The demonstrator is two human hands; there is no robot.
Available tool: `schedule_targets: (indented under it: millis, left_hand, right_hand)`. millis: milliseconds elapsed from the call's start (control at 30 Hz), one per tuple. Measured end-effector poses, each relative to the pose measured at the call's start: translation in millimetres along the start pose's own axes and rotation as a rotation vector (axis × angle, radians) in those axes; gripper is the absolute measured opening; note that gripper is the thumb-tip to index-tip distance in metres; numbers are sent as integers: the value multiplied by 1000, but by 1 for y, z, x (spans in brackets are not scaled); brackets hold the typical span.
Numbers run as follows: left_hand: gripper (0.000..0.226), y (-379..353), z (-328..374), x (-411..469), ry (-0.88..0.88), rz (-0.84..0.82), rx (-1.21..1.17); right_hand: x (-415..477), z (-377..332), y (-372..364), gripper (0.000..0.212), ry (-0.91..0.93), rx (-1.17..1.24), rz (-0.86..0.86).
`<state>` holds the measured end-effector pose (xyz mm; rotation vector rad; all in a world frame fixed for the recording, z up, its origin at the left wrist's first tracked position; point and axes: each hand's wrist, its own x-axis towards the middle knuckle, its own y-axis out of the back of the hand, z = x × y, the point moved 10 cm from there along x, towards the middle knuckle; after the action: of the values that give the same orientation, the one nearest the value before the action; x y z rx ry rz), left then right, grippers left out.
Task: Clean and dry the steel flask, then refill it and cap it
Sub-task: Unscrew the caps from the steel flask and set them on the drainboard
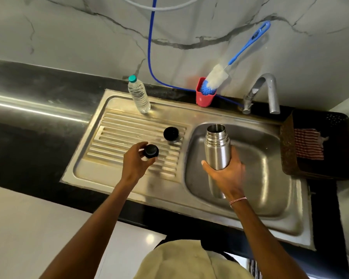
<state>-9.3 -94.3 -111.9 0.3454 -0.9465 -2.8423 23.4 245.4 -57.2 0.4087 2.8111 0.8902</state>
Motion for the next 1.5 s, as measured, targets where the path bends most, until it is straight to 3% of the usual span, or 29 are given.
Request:
schedule_targets:
  millis: [133, 533, 600, 733, 867, 933, 1067, 1200, 1267, 1367, 1500]
  left_hand:
    - [64, -1, -24, 20, -51, 19, 174]
    - [61, -15, -45, 73, -8, -13, 201]
    - [67, -19, -47, 75, -14, -34, 207]
    - [104, -13, -44, 62, -29, 13, 157]
    - [70, 6, 9, 16, -133, 193, -88]
    - [55, -1, 52, -6, -194, 99, -269]
    - [44, -22, 123, -40, -302, -158, -495]
    - [45, -28, 136, -53, -266, -137, -603]
    - [46, -32, 113, -51, -233, -40, -424]
    - [66, -46, 53, -49, -240, 82, 123]
    - [92, -76, -35, -55, -172, -60, 491]
  right_hand:
    - [-4, 1, -21, 77, 5, 87, -58]
    - [-12, 1, -46, 71, 13, 175, -130]
    - [-11, -1, -47, 70, 14, 166, -131]
    - [-11, -9, -51, 65, 18, 165, -168]
    - [-9, -25, -51, 64, 70, 140, -201]
    - [-8, -35, -51, 67, 102, 129, -243]
    - [-9, -50, -55, 71, 134, 179, -346]
    - [-11, -60, -46, 74, 167, 206, -356]
    - [-11, -56, -40, 75, 174, 174, -353]
    - [-7, -37, -31, 78, 175, 55, -353]
    - [-1, -6, -18, 76, 252, -180, -340]
